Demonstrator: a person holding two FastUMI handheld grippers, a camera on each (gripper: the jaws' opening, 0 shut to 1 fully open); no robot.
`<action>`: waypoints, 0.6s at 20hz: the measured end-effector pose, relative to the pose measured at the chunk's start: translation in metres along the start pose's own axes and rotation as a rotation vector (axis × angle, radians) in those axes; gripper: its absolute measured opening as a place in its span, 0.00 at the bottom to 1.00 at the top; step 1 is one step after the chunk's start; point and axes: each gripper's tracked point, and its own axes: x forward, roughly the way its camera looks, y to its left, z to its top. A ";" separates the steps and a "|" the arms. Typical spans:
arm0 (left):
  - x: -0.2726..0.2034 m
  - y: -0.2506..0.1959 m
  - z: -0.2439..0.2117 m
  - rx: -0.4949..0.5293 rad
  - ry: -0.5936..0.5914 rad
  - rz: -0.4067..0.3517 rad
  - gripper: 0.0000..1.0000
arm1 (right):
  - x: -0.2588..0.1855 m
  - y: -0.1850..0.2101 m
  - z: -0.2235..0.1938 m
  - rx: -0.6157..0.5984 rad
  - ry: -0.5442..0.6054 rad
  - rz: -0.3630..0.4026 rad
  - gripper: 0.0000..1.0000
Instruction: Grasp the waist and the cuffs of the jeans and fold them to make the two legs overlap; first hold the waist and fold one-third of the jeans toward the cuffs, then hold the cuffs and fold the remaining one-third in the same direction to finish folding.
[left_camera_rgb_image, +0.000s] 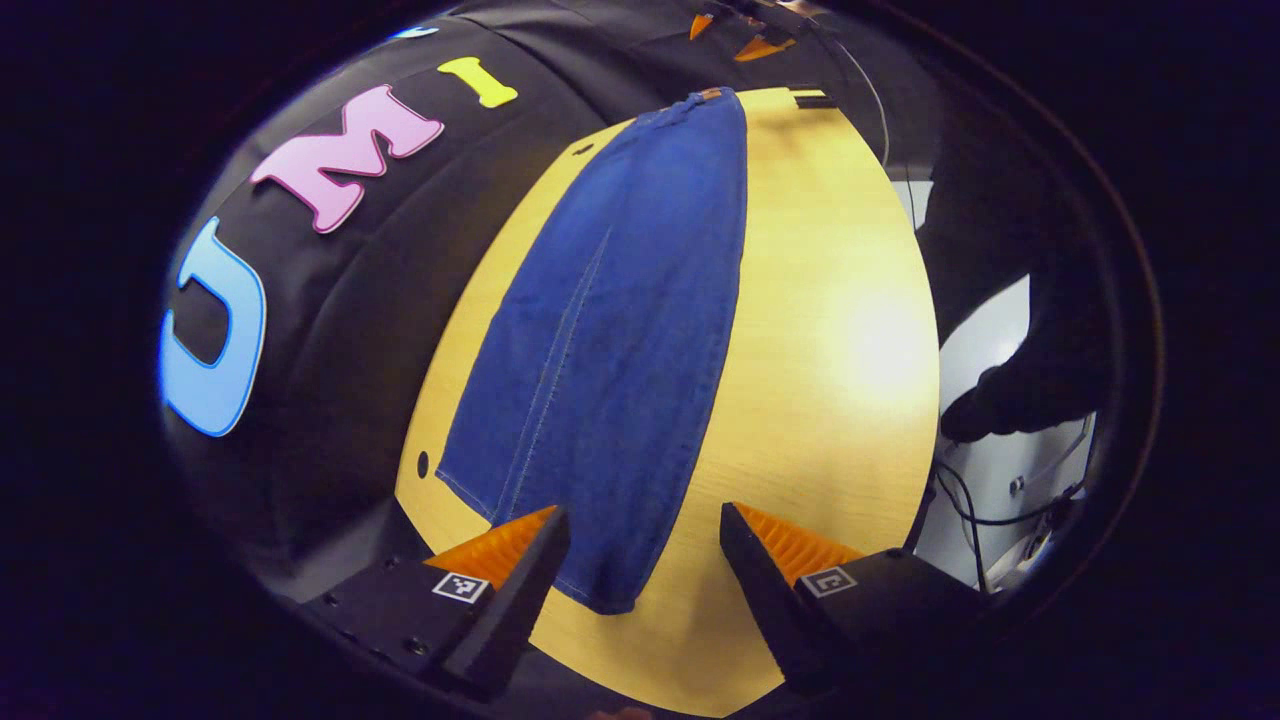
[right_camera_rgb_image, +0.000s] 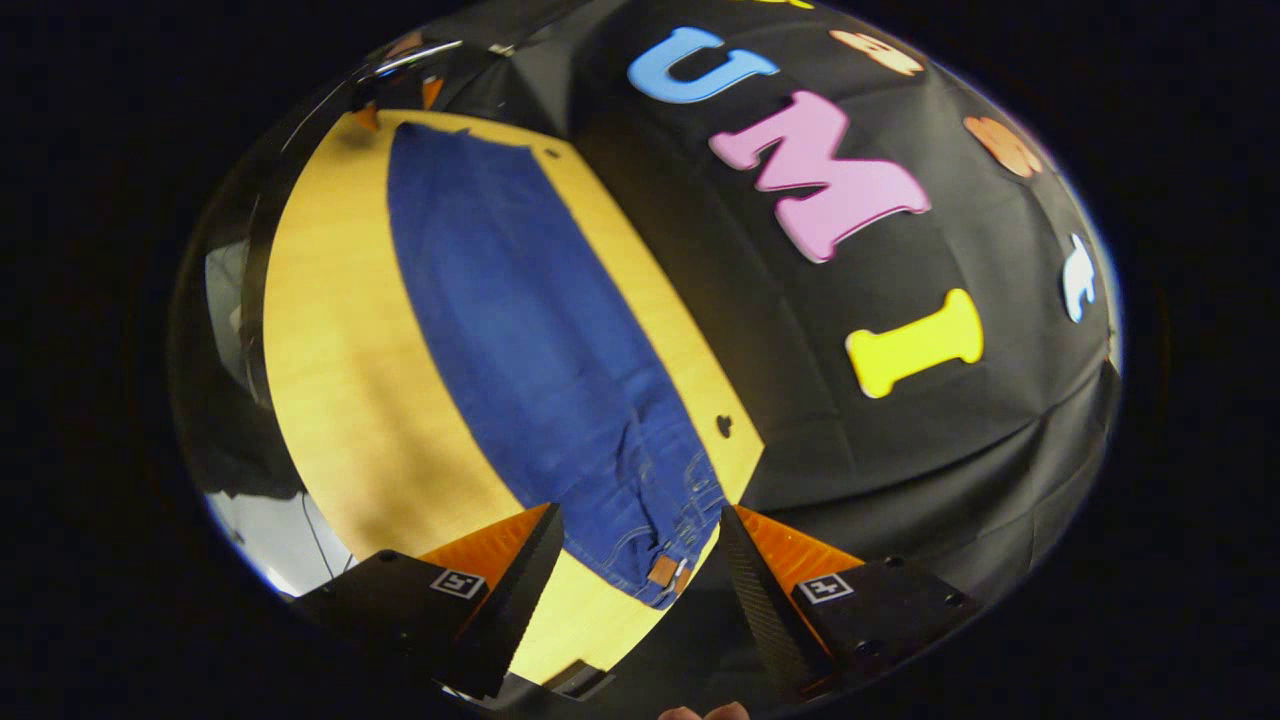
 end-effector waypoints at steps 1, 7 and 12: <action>0.012 -0.003 -0.008 0.026 0.029 -0.032 0.97 | 0.013 0.004 -0.008 -0.051 0.004 0.026 0.97; 0.043 -0.001 -0.042 0.157 0.150 -0.118 0.97 | 0.056 0.017 -0.059 -0.297 0.020 0.152 0.96; 0.042 0.003 -0.042 0.193 0.139 -0.106 0.94 | 0.075 0.021 -0.112 -0.398 0.079 0.207 0.96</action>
